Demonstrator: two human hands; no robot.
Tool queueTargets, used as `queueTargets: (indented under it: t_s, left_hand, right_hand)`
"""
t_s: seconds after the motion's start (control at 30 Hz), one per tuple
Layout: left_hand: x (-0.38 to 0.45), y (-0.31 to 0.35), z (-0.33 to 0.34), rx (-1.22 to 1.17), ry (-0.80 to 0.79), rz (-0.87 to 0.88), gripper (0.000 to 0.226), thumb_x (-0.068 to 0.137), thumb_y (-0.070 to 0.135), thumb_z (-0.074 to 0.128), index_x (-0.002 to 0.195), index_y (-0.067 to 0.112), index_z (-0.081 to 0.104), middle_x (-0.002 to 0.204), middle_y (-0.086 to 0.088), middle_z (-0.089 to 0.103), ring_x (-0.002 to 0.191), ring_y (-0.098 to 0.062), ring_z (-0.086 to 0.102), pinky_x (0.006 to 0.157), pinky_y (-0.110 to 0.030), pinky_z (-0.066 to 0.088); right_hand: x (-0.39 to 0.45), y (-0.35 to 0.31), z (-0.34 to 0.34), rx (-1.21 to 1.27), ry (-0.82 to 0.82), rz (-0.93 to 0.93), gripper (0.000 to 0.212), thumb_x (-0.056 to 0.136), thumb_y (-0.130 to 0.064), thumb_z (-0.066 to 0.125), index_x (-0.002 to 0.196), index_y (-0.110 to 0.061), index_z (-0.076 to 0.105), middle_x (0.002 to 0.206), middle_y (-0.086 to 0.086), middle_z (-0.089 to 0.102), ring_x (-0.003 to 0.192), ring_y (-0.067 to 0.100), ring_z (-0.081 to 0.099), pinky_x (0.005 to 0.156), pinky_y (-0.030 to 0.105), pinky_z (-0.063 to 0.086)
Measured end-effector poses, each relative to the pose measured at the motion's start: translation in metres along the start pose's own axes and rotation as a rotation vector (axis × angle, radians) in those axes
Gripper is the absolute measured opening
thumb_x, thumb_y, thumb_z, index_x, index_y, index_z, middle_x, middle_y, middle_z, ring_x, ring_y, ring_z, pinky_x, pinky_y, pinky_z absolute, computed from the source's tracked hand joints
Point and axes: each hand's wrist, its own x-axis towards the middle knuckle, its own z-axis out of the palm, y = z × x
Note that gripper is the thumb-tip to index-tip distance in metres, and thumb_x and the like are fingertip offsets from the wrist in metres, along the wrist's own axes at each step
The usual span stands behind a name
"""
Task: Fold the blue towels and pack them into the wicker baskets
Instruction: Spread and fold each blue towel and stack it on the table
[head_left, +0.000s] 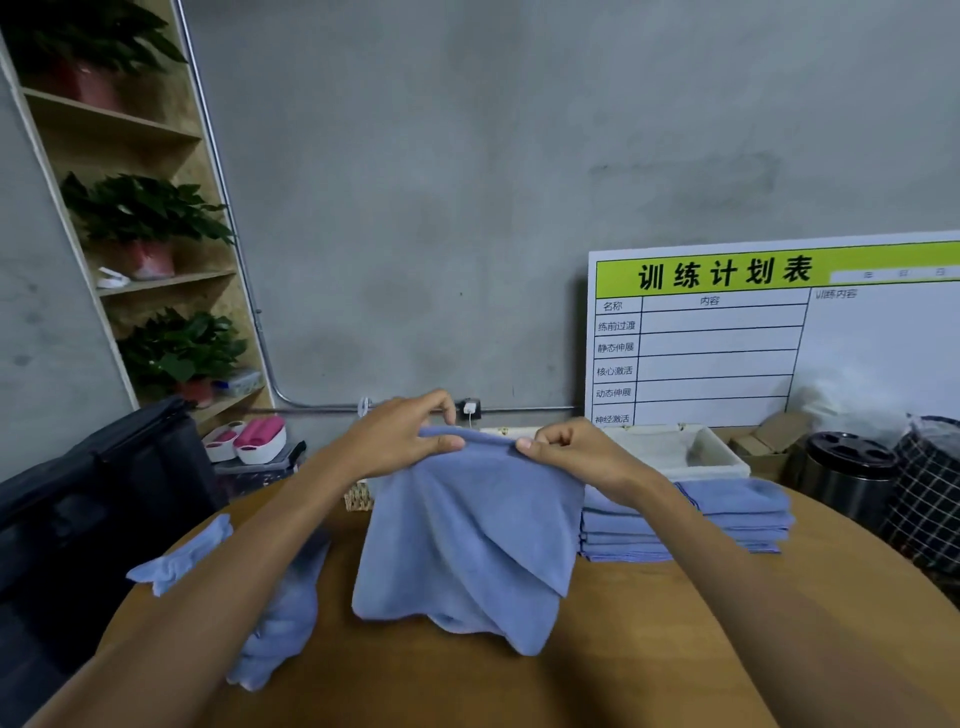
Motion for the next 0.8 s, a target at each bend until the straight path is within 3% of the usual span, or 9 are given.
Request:
queueTargets:
  t_s: [0.07,0.1,0.2,0.27,0.37,0.43,0.57,0.7,0.8]
  left_hand:
    - [-0.002,-0.001,-0.009,0.039,-0.037,0.057,0.021,0.094,0.054,0.059,0.099,0.034,0.058,0.069,0.006,0.057,0.069,-0.008,0.052,0.061,-0.031,0.036]
    - [-0.002,-0.002,-0.014,0.084,-0.042,0.088,0.025,0.095,0.054,0.055,0.09,0.03,0.057,0.071,0.005,0.057,0.07,-0.008,0.052,0.062,-0.032,0.035]
    - [-0.006,0.001,-0.031,0.272,0.058,0.112,0.039,0.1,0.051,0.052,0.071,0.027,0.039,0.067,0.006,0.046,0.067,-0.004,0.041,0.064,-0.034,0.026]
    - [-0.01,0.008,-0.04,0.338,0.163,0.119,0.038,0.098,0.048,0.056,0.074,0.025,0.038,0.069,0.006,0.044,0.067,-0.001,0.036,0.067,-0.035,0.023]
    - [-0.015,0.019,-0.048,0.377,0.183,0.151,0.034,0.094,0.041,0.063,0.078,0.026,0.037,0.068,0.008,0.042,0.063,-0.005,0.035,0.064,-0.034,0.024]
    - [-0.018,0.024,-0.051,0.296,0.172,0.16,0.042,0.091,0.032,0.068,0.069,0.024,0.033,0.06,0.007,0.038,0.055,-0.01,0.032,0.055,-0.031,0.022]
    - [-0.022,0.03,-0.05,0.016,0.17,0.135,0.048,0.088,0.017,0.07,0.06,0.018,0.03,0.053,0.004,0.025,0.051,-0.011,0.027,0.051,-0.026,0.017]
    - [-0.018,0.028,-0.049,-0.171,0.096,0.063,0.05,0.082,0.02,0.073,0.059,0.02,0.029,0.054,0.008,0.023,0.053,-0.008,0.022,0.054,-0.03,0.018]
    - [-0.011,0.029,-0.048,-0.206,0.088,0.054,0.05,0.079,0.029,0.073,0.06,0.017,0.028,0.055,0.008,0.023,0.055,-0.01,0.023,0.055,-0.031,0.02]
  right_hand:
    - [-0.01,-0.006,-0.009,0.081,-0.026,0.014,0.044,0.093,-0.034,0.068,0.057,-0.017,0.049,0.054,-0.007,0.041,0.05,0.004,0.036,0.05,0.017,0.026]
    - [-0.014,-0.01,-0.014,0.095,-0.043,0.014,0.041,0.094,-0.03,0.067,0.058,-0.018,0.052,0.054,-0.008,0.044,0.05,0.003,0.039,0.05,0.015,0.028]
    - [-0.022,-0.025,-0.031,0.0,-0.075,0.005,0.037,0.093,-0.038,0.068,0.069,-0.01,0.06,0.067,0.005,0.049,0.064,0.013,0.045,0.056,0.02,0.032]
    - [-0.025,-0.035,-0.041,-0.087,-0.024,0.005,0.039,0.093,-0.042,0.067,0.071,-0.01,0.06,0.07,0.006,0.047,0.067,0.016,0.043,0.057,0.024,0.03]
    - [-0.029,-0.045,-0.045,-0.169,0.155,-0.046,0.041,0.096,-0.041,0.063,0.066,-0.015,0.053,0.06,-0.001,0.041,0.054,0.008,0.034,0.05,0.021,0.024]
    - [-0.033,-0.048,-0.043,-0.195,0.221,-0.105,0.041,0.097,-0.041,0.061,0.068,-0.014,0.05,0.057,-0.005,0.038,0.051,0.006,0.029,0.047,0.02,0.021]
    - [-0.044,-0.045,-0.041,-0.193,0.161,-0.109,0.046,0.099,-0.041,0.056,0.071,-0.005,0.05,0.06,-0.005,0.041,0.054,0.007,0.031,0.049,0.018,0.024]
    - [-0.058,-0.036,-0.05,-0.225,0.044,-0.048,0.048,0.098,-0.045,0.056,0.063,-0.016,0.039,0.062,-0.002,0.028,0.057,0.011,0.023,0.053,0.029,0.016]
    - [-0.064,-0.026,-0.06,-0.208,-0.014,0.04,0.06,0.092,-0.055,0.06,0.061,-0.015,0.029,0.063,0.002,0.023,0.057,0.013,0.021,0.057,0.032,0.015]
